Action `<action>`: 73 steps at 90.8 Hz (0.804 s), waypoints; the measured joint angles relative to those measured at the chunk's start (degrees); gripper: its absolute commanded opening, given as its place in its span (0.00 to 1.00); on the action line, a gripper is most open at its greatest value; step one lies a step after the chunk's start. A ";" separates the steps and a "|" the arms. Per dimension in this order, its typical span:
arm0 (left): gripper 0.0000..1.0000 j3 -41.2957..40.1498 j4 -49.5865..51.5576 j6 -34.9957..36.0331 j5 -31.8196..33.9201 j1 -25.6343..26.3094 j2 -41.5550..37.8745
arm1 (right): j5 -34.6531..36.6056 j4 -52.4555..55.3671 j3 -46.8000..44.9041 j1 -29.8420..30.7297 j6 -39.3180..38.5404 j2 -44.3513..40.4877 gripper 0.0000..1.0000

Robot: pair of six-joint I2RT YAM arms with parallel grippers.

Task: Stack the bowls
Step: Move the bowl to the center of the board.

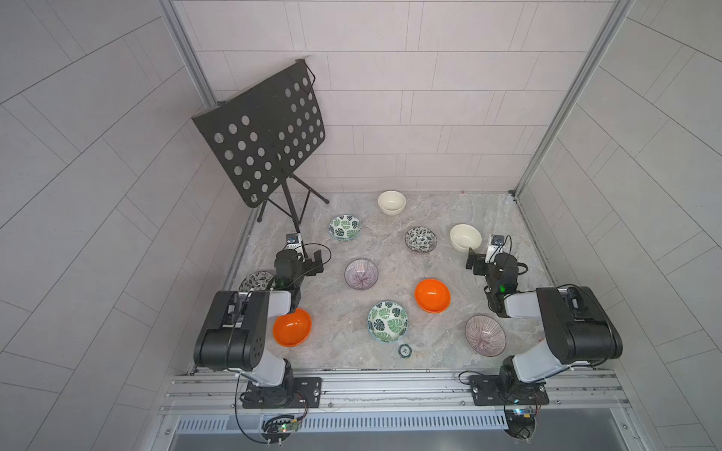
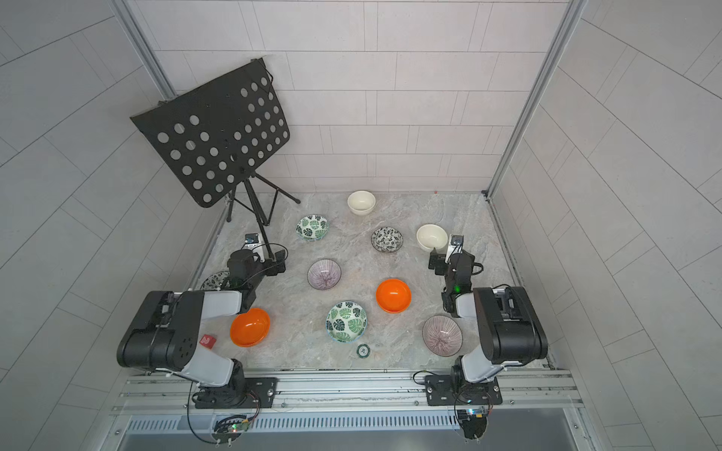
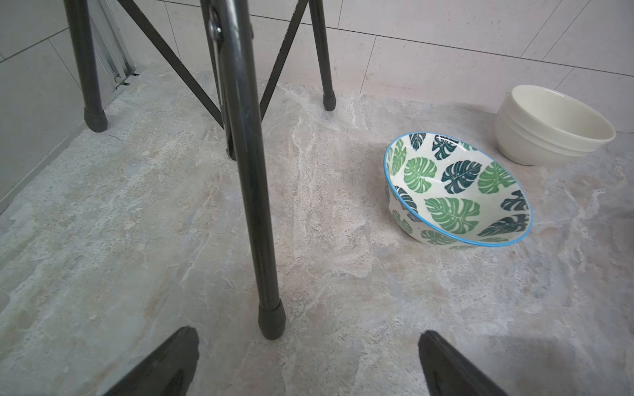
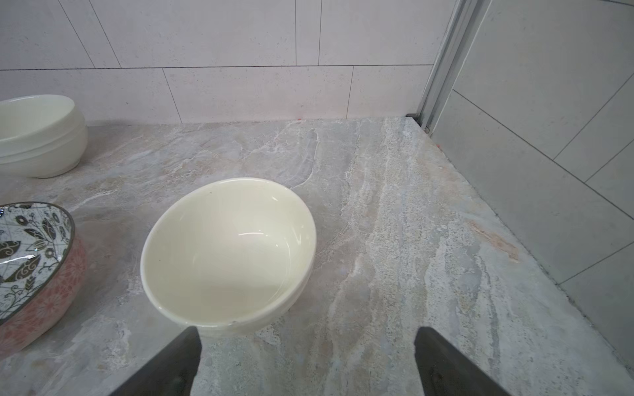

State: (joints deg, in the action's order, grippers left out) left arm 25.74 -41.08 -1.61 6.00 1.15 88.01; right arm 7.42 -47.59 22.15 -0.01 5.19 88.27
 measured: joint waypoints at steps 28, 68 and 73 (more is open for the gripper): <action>1.00 0.00 0.00 0.00 0.02 0.00 0.00 | 0.00 0.00 0.00 0.00 0.00 0.00 1.00; 1.00 0.66 1.90 -0.50 1.62 -0.02 -0.20 | -0.09 1.55 0.42 0.00 -0.02 -0.39 1.00; 1.00 3.80 8.74 -0.76 2.67 0.00 -0.90 | 0.02 6.08 2.12 0.04 -0.04 -1.90 1.00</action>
State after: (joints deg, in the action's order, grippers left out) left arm 29.54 -32.34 -2.37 8.67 1.15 87.11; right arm 7.44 -41.52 24.27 0.03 5.15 86.37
